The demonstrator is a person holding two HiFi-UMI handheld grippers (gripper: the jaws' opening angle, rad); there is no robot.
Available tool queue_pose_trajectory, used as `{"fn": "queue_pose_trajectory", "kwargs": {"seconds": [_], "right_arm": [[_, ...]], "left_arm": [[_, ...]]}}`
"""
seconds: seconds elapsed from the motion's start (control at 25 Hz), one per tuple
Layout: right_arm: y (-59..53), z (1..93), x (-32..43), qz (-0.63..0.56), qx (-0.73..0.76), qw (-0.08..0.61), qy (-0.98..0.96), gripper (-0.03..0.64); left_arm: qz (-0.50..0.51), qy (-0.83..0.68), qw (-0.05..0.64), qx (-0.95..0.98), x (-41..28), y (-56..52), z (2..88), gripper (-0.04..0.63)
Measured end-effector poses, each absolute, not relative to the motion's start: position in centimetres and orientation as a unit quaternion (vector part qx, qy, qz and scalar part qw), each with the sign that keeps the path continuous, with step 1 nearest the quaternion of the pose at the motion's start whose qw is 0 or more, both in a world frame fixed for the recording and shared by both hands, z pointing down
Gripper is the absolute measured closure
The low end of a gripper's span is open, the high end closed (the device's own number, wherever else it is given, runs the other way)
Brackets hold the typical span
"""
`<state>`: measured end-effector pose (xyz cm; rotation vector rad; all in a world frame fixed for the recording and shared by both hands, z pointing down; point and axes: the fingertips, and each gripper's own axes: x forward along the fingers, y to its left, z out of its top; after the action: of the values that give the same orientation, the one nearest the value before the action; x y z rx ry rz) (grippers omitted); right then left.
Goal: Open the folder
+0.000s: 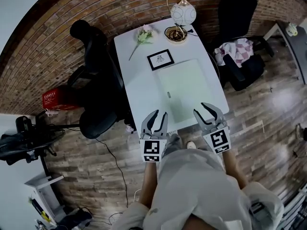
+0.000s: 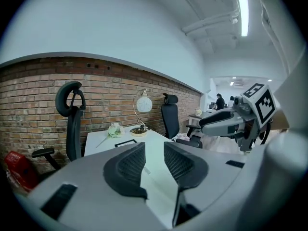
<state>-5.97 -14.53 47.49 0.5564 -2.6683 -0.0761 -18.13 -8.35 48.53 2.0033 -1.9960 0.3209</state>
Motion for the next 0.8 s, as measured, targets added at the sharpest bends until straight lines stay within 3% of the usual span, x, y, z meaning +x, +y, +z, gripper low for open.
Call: {"fn": "queue_pose_trajectory", "kwargs": {"seconds": [0.8], "right_arm": [[-12.4,57.5,-9.4,-0.037,0.152,0.34,-0.927,0.469]], "left_arm": [[0.155,-0.604,0.239,0.744,-19.2,-10.7,58.9,0.477]]}}
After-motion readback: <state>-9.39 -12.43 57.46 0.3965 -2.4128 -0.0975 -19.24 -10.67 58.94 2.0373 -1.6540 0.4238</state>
